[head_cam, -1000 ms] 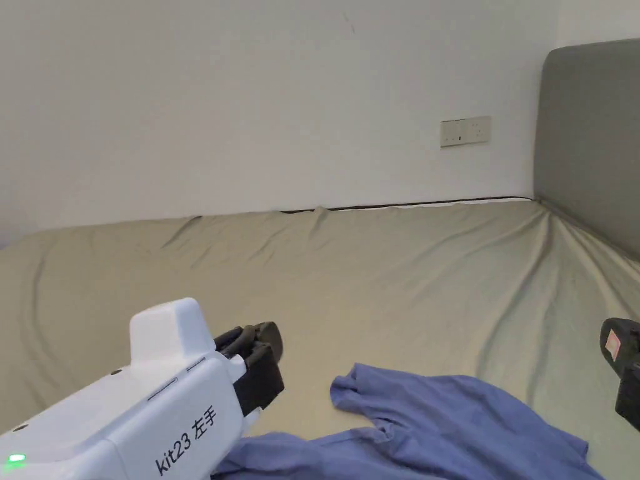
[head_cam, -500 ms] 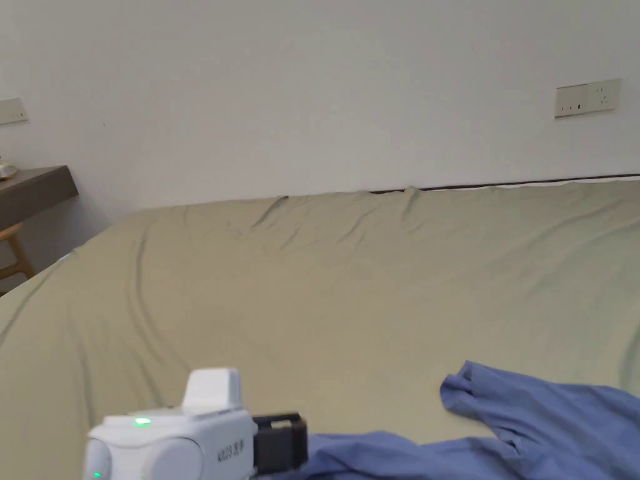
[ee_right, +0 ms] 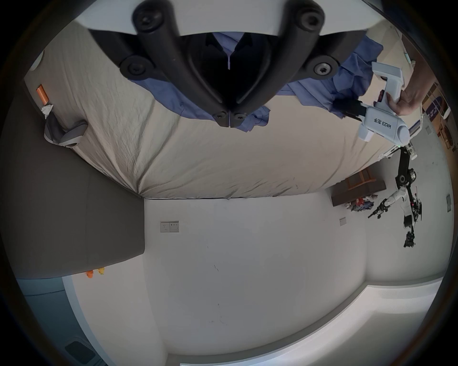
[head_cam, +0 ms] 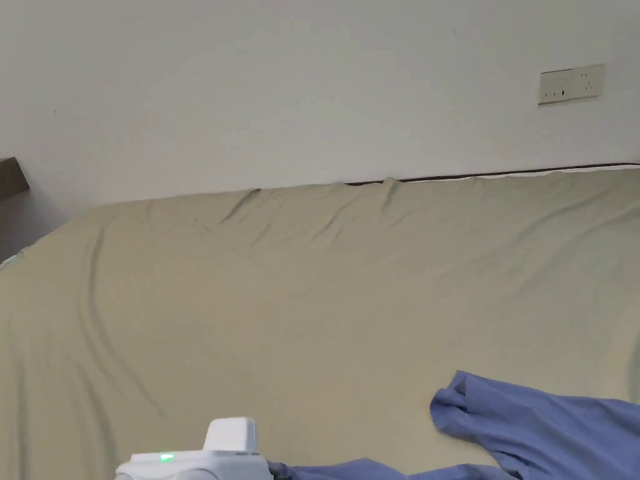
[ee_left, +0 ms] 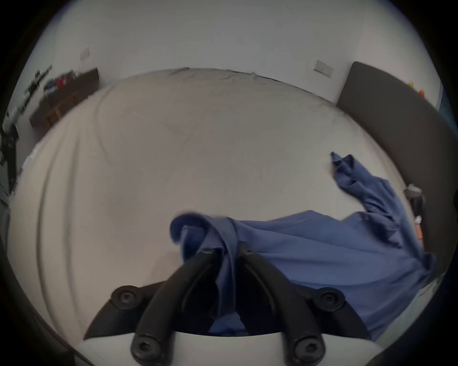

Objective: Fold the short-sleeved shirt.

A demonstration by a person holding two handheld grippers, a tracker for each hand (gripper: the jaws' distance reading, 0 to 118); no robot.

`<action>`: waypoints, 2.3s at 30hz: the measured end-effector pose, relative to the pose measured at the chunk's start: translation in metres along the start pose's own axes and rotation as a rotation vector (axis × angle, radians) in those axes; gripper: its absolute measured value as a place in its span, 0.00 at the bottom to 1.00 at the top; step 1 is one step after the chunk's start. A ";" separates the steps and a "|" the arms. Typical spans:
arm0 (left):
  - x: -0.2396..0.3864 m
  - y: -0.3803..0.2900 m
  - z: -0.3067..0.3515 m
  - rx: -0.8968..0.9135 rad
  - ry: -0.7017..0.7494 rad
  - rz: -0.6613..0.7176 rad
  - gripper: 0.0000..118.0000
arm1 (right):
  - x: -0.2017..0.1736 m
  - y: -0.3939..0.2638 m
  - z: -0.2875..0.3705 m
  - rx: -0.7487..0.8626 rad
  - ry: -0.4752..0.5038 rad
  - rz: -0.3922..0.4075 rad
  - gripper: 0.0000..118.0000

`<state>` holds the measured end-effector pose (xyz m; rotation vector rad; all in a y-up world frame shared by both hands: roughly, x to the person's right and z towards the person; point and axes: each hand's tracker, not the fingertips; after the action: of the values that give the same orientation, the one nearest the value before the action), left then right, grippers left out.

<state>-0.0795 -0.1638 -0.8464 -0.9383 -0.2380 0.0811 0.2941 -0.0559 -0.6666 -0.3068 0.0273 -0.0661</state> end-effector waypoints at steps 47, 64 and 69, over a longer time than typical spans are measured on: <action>0.025 -0.003 -0.017 0.030 0.106 -0.111 0.06 | 0.149 -0.071 -0.110 -0.852 -0.066 0.000 0.67; 0.011 0.086 0.083 0.220 -0.390 0.284 0.06 | 0.106 0.074 -0.011 -0.148 -0.062 -0.027 0.03; 0.022 0.121 0.208 0.466 -0.436 0.197 0.06 | 0.078 0.161 0.056 0.150 -0.083 0.039 0.03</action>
<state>-0.1035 0.0750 -0.8222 -0.4666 -0.5045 0.5053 0.3839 0.1088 -0.6629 -0.1584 -0.0539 -0.0166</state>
